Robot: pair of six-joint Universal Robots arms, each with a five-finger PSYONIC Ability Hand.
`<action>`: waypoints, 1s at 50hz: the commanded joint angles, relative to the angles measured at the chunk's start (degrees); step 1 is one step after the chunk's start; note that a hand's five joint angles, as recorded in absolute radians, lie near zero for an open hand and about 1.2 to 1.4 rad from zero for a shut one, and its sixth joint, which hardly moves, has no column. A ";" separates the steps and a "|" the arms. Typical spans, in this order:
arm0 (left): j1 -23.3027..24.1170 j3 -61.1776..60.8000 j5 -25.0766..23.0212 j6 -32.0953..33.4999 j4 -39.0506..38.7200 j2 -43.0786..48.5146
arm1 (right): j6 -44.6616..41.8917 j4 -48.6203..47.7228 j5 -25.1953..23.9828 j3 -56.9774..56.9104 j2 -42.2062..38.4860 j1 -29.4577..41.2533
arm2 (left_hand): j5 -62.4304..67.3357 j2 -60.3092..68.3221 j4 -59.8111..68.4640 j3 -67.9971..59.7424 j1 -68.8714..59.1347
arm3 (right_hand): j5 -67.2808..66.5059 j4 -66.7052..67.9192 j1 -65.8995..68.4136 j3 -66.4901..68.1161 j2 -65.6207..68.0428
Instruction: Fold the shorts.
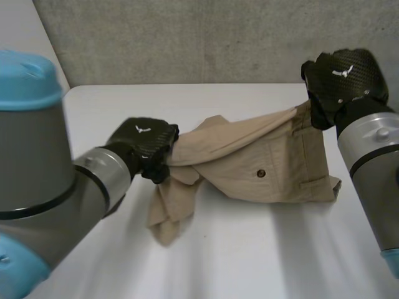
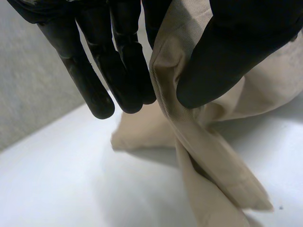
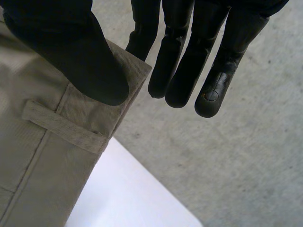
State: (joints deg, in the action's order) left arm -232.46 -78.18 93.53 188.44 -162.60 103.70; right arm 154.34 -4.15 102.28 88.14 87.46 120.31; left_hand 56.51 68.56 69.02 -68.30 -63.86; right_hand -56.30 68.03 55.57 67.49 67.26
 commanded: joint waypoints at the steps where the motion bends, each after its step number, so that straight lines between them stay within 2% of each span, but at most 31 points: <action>1: 0.25 -0.31 -0.19 10.88 1.41 -3.24 | -7.11 5.54 0.37 -2.80 -2.02 0.54 | 13.49 11.44 10.98 -11.70 -16.14 | -13.70 11.97 24.43 12.51 12.74; 4: 0.17 -1.01 -0.19 12.13 1.58 -2.63 | -7.65 7.84 0.38 -3.15 -5.36 0.72 | 13.49 11.44 10.98 -11.70 -16.14 | -13.70 11.97 24.43 12.51 12.74; 16: -0.27 4.43 0.43 16.70 0.53 13.28 | -5.72 8.91 -0.15 -3.50 -14.95 0.19 | 13.49 11.44 10.98 -11.70 -16.14 | -13.70 11.97 24.43 12.51 12.74; 21: -0.97 11.54 0.43 18.19 -5.43 19.08 | -2.99 3.55 -2.52 -6.31 -16.88 0.10 | 13.49 11.44 10.98 -11.70 -16.14 | -13.70 11.97 24.43 12.51 12.74; 27: -2.91 23.58 1.39 26.18 -19.40 21.90 | -1.93 -8.57 -3.40 -15.44 -18.03 0.10 | 13.49 11.44 10.98 -11.70 -16.14 | -13.70 11.97 24.43 12.51 12.74; 30: -2.65 28.69 2.80 30.14 -28.10 21.02 | -1.93 -16.39 -3.58 -19.93 -17.07 0.10 | 13.49 11.44 10.98 -11.70 -16.14 | -13.70 11.97 24.43 12.51 12.74; 33: -2.29 30.71 3.06 31.29 -34.95 17.96 | -1.93 -21.75 -3.32 -22.91 -14.88 0.19 | 13.49 11.44 10.98 -11.70 -16.14 | -13.70 11.97 24.43 12.51 12.74; 39: -1.15 28.00 3.06 31.20 -36.30 9.87 | -2.02 -22.57 -4.02 -24.33 -11.18 0.54 | 13.49 11.44 10.98 -11.70 -16.14 | -13.70 11.97 24.43 12.51 12.74; 44: -0.45 17.56 3.33 31.12 -36.03 5.73 | -2.20 -19.23 -4.72 -20.92 -8.02 0.45 | 13.49 11.44 10.98 -11.70 -16.14 | -13.70 11.97 24.43 12.51 12.74; 50: -0.36 -3.53 3.33 30.59 -36.38 -3.41 | -2.37 -10.97 -8.67 -10.29 -7.22 -0.77 | 13.49 11.44 10.98 -11.70 -16.14 | -13.70 11.97 24.43 12.51 12.74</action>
State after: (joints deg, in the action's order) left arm -233.07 -59.67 96.86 219.70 -199.28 108.99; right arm 152.20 -23.67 97.23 67.38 78.97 120.69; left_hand 56.51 68.63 69.04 -68.30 -63.86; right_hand -56.69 68.03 55.62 67.49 67.26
